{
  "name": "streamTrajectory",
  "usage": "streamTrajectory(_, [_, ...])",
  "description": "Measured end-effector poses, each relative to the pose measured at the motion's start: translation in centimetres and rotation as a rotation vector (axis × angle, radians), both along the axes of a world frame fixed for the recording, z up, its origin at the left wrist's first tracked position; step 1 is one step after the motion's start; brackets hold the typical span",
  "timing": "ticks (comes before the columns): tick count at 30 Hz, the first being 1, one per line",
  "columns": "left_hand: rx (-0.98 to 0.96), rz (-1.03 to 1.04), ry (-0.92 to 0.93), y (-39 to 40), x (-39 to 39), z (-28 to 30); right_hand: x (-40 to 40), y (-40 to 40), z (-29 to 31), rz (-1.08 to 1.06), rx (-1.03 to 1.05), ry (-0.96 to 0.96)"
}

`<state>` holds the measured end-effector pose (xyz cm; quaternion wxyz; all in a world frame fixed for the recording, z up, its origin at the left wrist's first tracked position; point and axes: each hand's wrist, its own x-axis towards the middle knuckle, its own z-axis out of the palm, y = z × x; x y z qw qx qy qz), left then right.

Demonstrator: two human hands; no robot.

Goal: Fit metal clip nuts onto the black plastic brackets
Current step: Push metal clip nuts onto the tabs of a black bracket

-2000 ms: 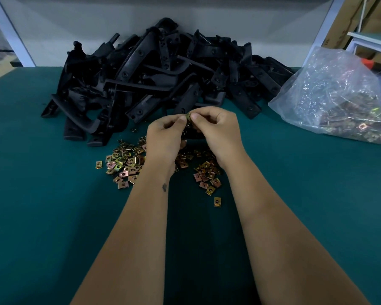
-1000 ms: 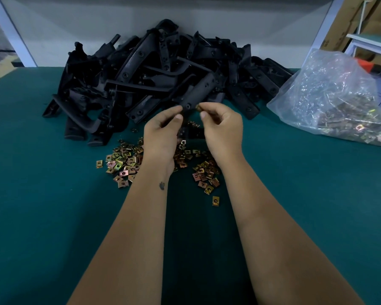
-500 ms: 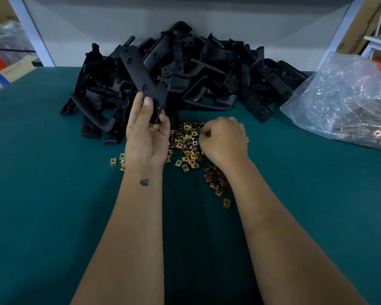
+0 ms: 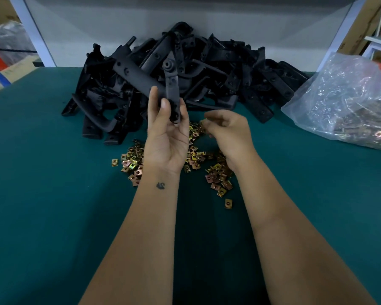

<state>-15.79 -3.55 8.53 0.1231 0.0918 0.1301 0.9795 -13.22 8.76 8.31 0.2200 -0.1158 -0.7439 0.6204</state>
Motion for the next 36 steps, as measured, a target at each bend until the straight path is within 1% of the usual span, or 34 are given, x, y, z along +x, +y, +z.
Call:
streamTrajectory(2, [-0.128,0.011,0.056,0.3,0.1,-0.3,0.1,0.3,0.1,0.030,-0.179,0.038])
streamTrajectory(5, [-0.311,0.001,0.071,0.2,-0.1,-0.8,0.2,0.6,0.1,0.071,-0.370,0.073])
streamTrajectory(9, [-0.396,-0.030,0.083,-0.1,-0.6,-1.0,0.4,0.9,0.3,0.128,-0.531,0.135])
streamTrajectory(13, [-0.442,-0.073,0.079,0.2,-0.4,-0.8,0.3,1.1,0.5,0.160,-0.623,0.186])
streamTrajectory(16, [-0.475,-0.106,0.065,0.5,-0.1,-0.5,0.3,1.2,0.5,0.158,-0.641,0.197])
streamTrajectory(21, [-0.557,-0.126,0.060,0.7,0.1,-0.5,0.4,1.3,0.5,0.129,-0.566,0.240])
streamTrajectory(24, [-0.605,-0.130,0.067,0.9,0.0,-0.6,0.4,1.3,0.5,0.113,-0.544,0.234])
streamTrajectory(30, [-0.633,-0.134,0.045,1.1,-0.2,-0.9,0.4,1.3,0.6,0.121,-0.538,0.235])
streamTrajectory(36, [-0.648,-0.119,0.052,1.2,-0.1,-0.9,0.5,0.9,0.6,0.133,-0.470,0.209])
